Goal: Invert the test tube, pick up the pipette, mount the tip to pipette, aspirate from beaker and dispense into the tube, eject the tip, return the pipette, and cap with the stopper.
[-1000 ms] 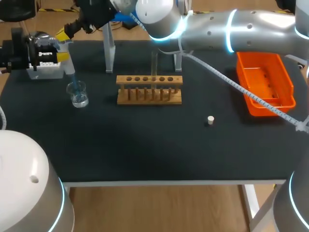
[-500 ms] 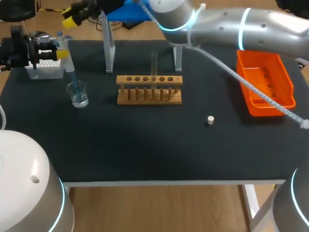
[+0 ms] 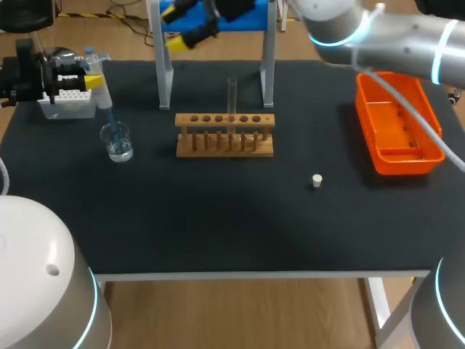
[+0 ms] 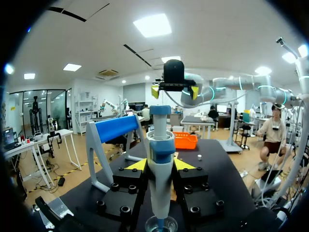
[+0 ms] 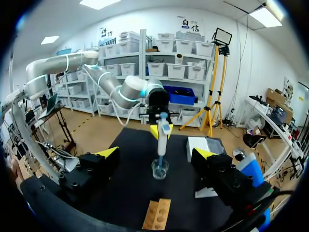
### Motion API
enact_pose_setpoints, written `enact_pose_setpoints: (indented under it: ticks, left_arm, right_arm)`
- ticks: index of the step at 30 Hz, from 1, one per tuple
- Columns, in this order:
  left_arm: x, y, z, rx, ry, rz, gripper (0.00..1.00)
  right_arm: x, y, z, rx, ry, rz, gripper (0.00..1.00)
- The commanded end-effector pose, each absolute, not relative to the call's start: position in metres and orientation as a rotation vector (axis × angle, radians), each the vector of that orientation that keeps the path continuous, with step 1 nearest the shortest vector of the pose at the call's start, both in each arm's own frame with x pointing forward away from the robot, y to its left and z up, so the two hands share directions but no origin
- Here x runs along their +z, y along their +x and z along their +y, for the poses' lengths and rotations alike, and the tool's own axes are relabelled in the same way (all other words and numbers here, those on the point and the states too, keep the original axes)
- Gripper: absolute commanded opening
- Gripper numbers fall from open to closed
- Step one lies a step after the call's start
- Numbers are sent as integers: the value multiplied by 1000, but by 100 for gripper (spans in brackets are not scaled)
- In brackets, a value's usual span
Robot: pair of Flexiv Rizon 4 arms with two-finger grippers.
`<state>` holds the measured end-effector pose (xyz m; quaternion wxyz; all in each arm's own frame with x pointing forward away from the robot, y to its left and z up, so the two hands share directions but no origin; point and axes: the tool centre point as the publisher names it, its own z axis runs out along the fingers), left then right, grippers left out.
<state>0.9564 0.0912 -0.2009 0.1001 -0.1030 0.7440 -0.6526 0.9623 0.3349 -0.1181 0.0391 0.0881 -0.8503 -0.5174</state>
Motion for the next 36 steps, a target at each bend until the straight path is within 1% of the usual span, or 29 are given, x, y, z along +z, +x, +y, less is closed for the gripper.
enact_pose_setpoints:
  ticks: [1, 8, 13, 24, 36]
  left_arm:
    - [-200, 957, 93, -1932, -301, 2203, 0]
    - [-200, 957, 93, -1932, -301, 2203, 0]
    - [-200, 957, 93, -1932, -301, 2203, 0]
    - [-200, 957, 93, -1932, -301, 2203, 0]
    - [-200, 957, 93, -1932, -301, 2203, 0]
  right_arm:
    - [-113, 948, 256, -1635, 249, -2624, 100]
    - [-143, 940, 205, -1671, 228, -2624, 100]
    - [-168, 939, 189, -1672, 227, -2606, 100]
    - [-216, 940, 182, -1721, 146, -2657, 100]
    - [-241, 956, 188, -1761, 131, -2638, 100]
